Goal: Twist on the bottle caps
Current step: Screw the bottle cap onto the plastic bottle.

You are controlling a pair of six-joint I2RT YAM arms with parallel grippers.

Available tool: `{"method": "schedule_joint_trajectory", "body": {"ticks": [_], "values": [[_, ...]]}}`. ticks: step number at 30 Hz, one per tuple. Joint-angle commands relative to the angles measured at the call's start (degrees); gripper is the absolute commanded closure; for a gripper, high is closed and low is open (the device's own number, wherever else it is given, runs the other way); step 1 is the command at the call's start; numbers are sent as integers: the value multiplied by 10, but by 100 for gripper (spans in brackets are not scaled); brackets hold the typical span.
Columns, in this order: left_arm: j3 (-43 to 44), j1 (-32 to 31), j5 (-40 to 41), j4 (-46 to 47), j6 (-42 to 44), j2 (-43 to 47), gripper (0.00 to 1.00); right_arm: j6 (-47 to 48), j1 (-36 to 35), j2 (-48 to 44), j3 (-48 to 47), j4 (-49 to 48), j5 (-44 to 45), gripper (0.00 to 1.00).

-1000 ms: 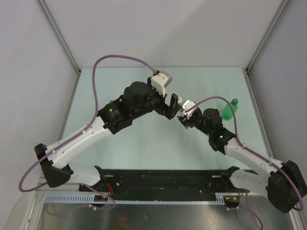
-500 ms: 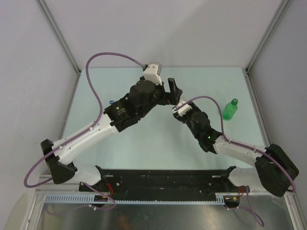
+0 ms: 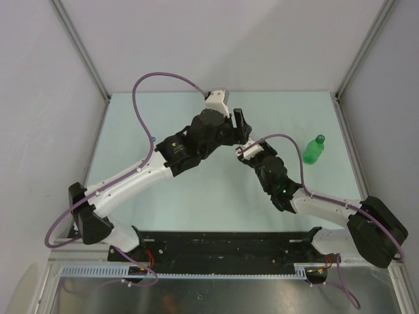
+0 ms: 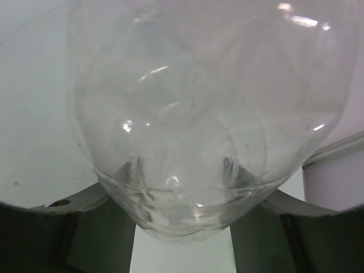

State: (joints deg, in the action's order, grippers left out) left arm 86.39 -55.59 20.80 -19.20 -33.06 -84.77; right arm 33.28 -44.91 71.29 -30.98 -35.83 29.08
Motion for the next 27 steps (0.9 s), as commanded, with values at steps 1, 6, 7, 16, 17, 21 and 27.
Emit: {"method": "schedule_joint_trajectory", "body": {"ticks": [1,6,7,16,17,21,27], "values": [[7,-2,20,1,-23,9,27,4,-3,-15,3,-44,24,100],[6,-2,7,-1,-27,4,36,4,-4,-15,6,-46,28,100],[7,-3,2,-2,-28,2,37,5,-4,-13,5,-47,29,100],[11,-2,-16,-5,-26,-9,47,14,-5,-3,5,-63,44,100],[12,-2,-17,-5,-25,-11,49,15,-5,-2,5,-63,43,100],[16,-2,-31,-5,-23,-16,58,18,-5,0,5,-63,47,100],[15,-2,-38,-6,-17,-16,89,20,-6,3,5,-61,43,100]]}}
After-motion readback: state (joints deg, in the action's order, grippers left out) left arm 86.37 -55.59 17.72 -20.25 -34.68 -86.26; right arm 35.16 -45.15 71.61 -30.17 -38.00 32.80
